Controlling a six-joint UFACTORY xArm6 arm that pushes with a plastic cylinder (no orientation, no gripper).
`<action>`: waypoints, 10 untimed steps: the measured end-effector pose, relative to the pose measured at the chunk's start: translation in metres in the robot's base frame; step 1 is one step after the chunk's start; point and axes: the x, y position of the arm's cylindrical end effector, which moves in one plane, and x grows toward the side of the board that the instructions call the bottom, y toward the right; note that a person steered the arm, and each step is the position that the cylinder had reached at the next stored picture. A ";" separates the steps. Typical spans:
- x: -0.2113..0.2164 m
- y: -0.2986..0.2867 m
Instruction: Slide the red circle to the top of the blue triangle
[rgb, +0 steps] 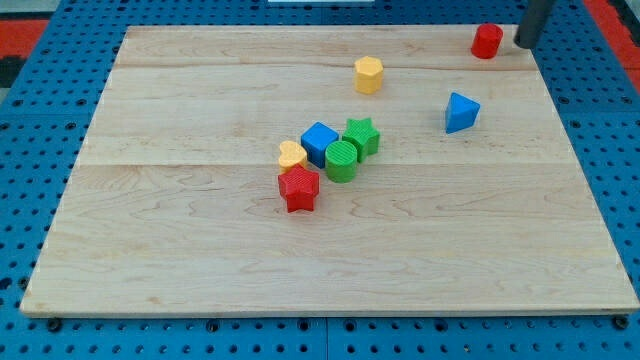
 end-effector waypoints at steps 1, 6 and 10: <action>-0.019 -0.002; 0.003 -0.060; 0.043 -0.115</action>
